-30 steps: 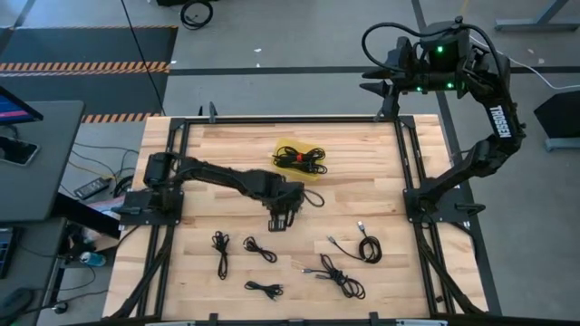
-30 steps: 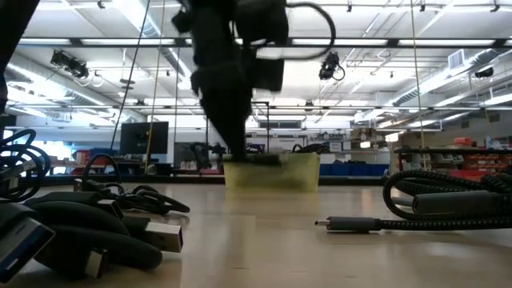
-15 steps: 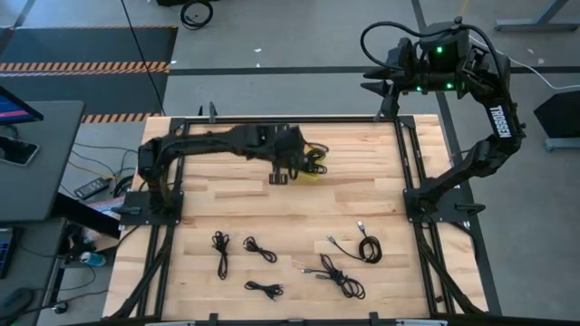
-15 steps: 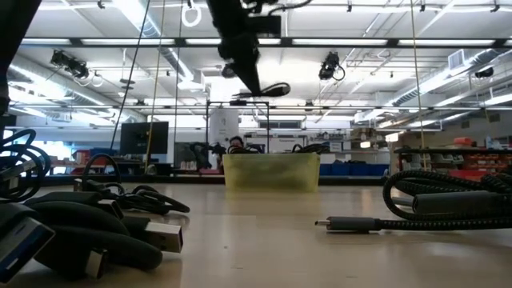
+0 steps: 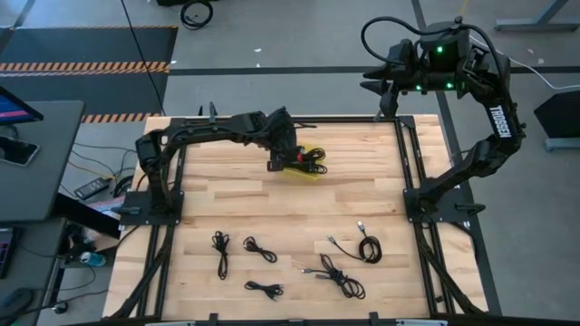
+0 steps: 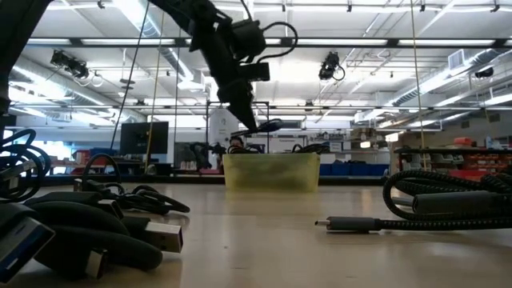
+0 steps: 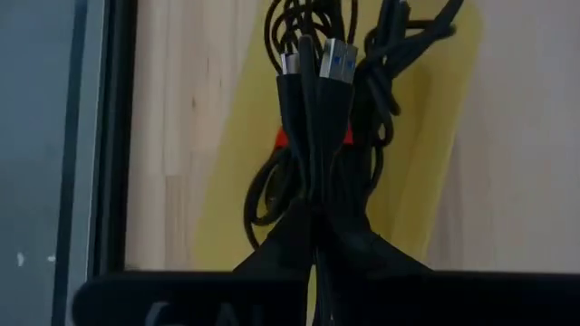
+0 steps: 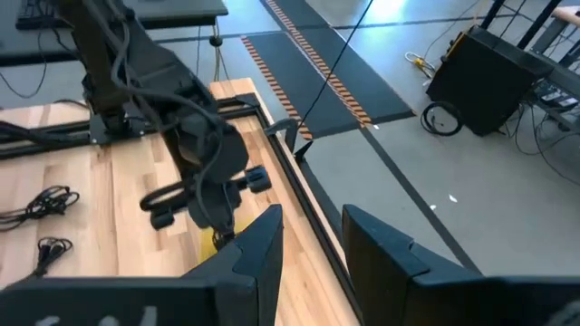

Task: Pick and place USB-C Cables
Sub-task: Put the black charger cable into the yellow bin

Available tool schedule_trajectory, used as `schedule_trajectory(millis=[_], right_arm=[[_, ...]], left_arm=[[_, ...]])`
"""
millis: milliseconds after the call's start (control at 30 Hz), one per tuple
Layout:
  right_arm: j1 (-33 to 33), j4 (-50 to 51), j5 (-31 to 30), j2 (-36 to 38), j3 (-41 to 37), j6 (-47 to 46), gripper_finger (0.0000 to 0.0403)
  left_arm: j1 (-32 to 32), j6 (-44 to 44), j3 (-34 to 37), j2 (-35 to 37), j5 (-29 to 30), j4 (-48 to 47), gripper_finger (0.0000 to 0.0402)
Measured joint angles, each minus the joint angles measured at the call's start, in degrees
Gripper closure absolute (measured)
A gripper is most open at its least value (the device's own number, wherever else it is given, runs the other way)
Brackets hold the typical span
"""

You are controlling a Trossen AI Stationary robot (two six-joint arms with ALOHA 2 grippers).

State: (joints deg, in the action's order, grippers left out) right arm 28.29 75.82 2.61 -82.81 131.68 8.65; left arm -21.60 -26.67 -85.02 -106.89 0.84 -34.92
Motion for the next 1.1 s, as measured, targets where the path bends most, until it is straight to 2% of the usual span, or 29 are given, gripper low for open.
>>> schedule_trajectory(millis=[200,333,633,800,1100], right_arm=[[0.0,-0.4,0.0,0.0,0.0,-1.2,0.0281],[0.0,-0.8,0.0,0.0,0.0,-1.3,0.0281],[0.0,-0.8,0.0,0.0,0.0,-2.6,0.0281],[0.0,-0.8,0.0,0.0,0.0,-2.6,0.0281],[0.0,-0.8,0.0,0.0,0.0,-2.6,0.0281]], left_arm=[[-0.7,-1.0,4.8,0.0,-4.0,7.1,0.0386],[-0.7,-1.1,6.6,0.0,-4.2,10.7,0.0386],[-0.7,-1.7,6.9,0.0,-4.3,10.8,0.0379],[-0.7,-1.7,6.9,0.0,-6.9,10.7,0.0387],[-1.2,-1.4,6.9,-0.8,-6.6,11.5,0.0387]])
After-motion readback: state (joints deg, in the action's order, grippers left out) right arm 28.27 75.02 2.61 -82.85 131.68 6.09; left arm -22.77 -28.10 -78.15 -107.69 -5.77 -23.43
